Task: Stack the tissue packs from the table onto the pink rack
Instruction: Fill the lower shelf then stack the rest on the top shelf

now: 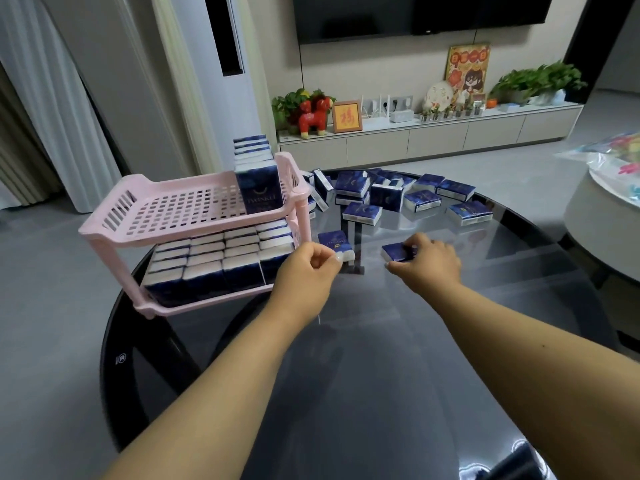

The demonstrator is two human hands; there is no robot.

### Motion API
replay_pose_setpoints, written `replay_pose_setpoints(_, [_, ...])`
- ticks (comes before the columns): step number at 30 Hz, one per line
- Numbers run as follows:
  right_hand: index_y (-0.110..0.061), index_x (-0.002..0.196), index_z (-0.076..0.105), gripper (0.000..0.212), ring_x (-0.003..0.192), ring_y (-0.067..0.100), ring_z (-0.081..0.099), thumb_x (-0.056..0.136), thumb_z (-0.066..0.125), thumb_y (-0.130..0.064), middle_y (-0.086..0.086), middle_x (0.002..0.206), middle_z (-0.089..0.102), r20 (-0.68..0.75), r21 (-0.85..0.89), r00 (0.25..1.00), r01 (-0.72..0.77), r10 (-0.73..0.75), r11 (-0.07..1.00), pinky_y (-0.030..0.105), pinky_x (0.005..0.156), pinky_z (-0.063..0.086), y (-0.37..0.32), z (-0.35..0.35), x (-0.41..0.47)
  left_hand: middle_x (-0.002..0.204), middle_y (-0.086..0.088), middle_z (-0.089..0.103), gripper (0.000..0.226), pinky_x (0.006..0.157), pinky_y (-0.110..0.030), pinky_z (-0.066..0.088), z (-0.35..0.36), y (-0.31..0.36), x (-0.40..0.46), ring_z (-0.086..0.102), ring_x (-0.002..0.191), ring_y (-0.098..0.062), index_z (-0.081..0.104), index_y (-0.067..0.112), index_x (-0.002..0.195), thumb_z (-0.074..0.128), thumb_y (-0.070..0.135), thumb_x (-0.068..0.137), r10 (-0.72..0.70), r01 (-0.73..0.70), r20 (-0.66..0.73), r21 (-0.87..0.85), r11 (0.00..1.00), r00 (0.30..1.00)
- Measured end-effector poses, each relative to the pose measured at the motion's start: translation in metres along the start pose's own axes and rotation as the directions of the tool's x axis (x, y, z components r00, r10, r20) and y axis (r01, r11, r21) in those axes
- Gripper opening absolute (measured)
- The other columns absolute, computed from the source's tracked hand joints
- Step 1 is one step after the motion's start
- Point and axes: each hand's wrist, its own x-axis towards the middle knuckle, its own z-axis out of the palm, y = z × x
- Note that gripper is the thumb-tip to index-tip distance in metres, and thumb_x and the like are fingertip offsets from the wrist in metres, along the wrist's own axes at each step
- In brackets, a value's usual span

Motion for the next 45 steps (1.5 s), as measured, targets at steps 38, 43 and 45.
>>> replay_pose_setpoints(38, [-0.024, 0.137, 0.036, 0.057, 0.126, 0.007, 0.040, 0.091, 0.050, -0.053, -0.009, 0.140, 0.044, -0.111, 0.347, 0.698, 0.694, -0.708, 0.630, 0.026, 0.097, 0.038, -0.128, -0.051, -0.056, 0.109, -0.002, 0.056, 0.041, 0.067, -0.001, 0.032, -0.102, 0.028, 0.035, 0.051, 0.089, -0.013, 0.049, 0.025, 0.125, 0.065, 0.011, 0.090, 0.576, -0.419, -0.234, 0.486, 0.767, 0.783])
replay_pose_setpoints(43, [-0.024, 0.137, 0.036, 0.057, 0.126, 0.007, 0.040, 0.090, 0.052, -0.053, -0.009, 0.140, 0.044, -0.109, 0.347, 0.704, 0.688, -0.701, 0.637, 0.030, 0.097, 0.042, -0.129, -0.050, -0.057, 0.105, -0.002, 0.055, 0.041, 0.074, -0.024, 0.037, -0.101, 0.023, 0.037, 0.051, 0.085, -0.015, 0.050, 0.032, 0.119, 0.066, 0.009, 0.088, 0.590, -0.427, -0.196, 0.521, 0.739, 0.783])
replay_pose_setpoints(45, [-0.024, 0.136, 0.037, 0.057, 0.126, 0.008, 0.041, 0.090, 0.052, -0.052, -0.008, 0.140, 0.044, -0.108, 0.343, 0.706, 0.687, -0.700, 0.641, 0.026, 0.096, 0.039, -0.129, -0.051, -0.056, 0.102, 0.003, 0.050, 0.039, 0.076, -0.022, 0.036, -0.100, 0.020, 0.037, 0.050, 0.086, -0.013, 0.056, 0.024, 0.121, 0.067, 0.009, 0.087, 0.574, -0.407, -0.196, 0.528, 0.745, 0.795])
